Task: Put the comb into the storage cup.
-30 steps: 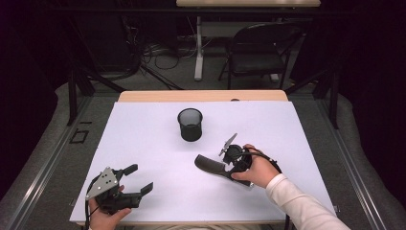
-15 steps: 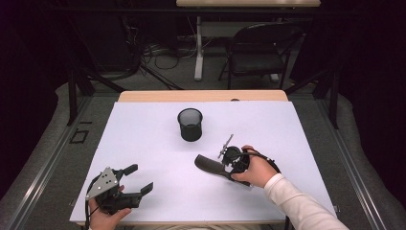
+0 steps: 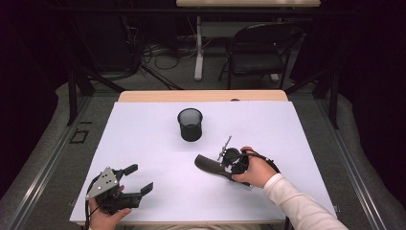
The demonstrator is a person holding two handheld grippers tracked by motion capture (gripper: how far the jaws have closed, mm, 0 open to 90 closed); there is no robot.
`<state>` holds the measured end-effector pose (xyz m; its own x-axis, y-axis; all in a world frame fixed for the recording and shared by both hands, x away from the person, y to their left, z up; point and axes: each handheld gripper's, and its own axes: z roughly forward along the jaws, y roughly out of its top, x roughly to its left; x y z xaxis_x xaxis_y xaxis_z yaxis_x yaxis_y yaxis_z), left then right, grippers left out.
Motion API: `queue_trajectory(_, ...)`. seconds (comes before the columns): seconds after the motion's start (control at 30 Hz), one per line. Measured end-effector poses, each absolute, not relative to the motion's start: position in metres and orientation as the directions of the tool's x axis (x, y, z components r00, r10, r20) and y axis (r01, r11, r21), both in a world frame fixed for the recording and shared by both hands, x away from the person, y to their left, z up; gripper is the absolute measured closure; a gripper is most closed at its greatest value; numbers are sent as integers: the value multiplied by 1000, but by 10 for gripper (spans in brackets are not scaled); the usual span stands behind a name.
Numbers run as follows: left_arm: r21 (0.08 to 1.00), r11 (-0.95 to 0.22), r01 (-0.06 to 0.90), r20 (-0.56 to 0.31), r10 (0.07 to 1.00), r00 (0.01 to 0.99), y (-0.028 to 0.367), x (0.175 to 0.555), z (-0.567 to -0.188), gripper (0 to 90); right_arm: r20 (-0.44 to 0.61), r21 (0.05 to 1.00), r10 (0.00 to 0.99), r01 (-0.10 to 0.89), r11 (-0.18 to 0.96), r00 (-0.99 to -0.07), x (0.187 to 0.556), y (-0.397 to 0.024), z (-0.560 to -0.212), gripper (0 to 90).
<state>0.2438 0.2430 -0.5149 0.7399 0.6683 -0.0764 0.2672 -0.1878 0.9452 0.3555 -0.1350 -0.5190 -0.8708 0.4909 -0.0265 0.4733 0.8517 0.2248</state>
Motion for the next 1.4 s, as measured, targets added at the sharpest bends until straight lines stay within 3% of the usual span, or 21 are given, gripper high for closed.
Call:
queue_trajectory(0.8, 945, -186, 268, -78, 669, 739, 243, 244, -515, 149, -15, 195, 493, 481, 855, -870, 355, -134, -526, 721)
queue_trajectory(1.4, 945, -189, 268, -76, 671, 738, 243, 244, -515, 149, -24, 197, 494, 480, 855, -869, 353, -133, -526, 727)
